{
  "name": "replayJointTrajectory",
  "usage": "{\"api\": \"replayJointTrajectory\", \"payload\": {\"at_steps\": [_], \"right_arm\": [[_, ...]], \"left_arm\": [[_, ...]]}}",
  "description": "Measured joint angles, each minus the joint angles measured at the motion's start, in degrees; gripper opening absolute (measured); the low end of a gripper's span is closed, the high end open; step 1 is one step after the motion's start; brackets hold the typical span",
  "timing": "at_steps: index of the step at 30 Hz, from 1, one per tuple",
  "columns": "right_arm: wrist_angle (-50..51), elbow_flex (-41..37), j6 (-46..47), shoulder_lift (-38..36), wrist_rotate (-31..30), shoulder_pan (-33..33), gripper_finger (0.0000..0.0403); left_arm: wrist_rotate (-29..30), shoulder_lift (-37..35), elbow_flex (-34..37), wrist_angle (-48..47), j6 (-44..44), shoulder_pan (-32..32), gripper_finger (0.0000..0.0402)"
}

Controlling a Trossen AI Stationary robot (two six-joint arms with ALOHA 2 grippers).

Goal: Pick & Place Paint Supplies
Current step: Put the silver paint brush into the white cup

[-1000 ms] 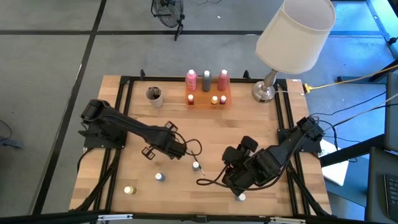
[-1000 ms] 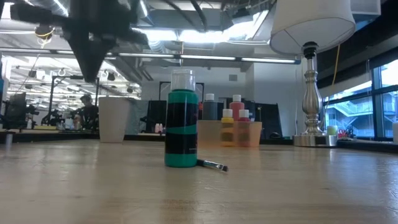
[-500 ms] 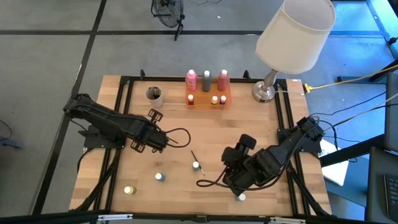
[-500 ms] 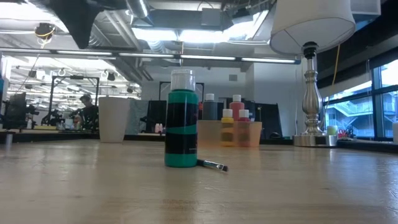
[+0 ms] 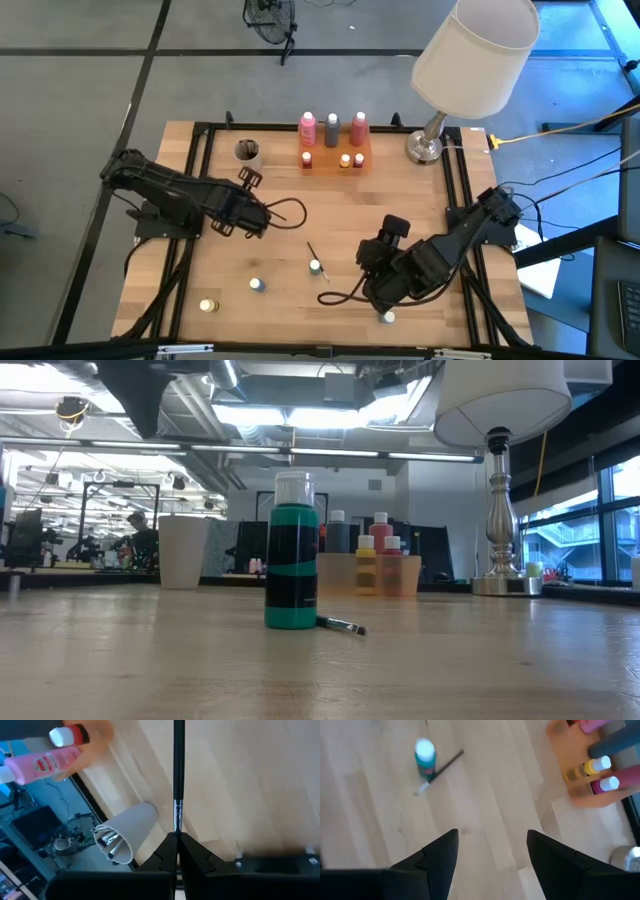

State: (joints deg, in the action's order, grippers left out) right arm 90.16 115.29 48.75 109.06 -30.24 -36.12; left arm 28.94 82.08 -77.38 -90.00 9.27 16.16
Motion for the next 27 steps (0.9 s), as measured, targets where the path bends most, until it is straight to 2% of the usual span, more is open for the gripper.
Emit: {"api": "replayJointTrajectory", "payload": {"at_steps": [3,9,19,27], "right_arm": [[-0.2,-1.4,0.1,-0.5,0.0,1.2,0.024],[-0.1,-1.4,-0.2,-3.0,-1.6,4.1,0.024],[-0.2,-1.4,-3.9,-3.5,-2.8,10.8,0.024],[-0.1,-1.4,-8.1,-4.2,-2.8,15.5,0.024]], "left_arm": [[0.9,-0.9,0.0,-0.1,1.8,-1.6,0.0002],[5.8,-5.9,0.0,-0.1,11.0,-6.6,0.0002],[15.5,-15.2,0.0,0.0,28.8,-19.3,0.0003],[19.8,-18.8,0.0,0.0,45.9,-33.1,0.0003]]}}
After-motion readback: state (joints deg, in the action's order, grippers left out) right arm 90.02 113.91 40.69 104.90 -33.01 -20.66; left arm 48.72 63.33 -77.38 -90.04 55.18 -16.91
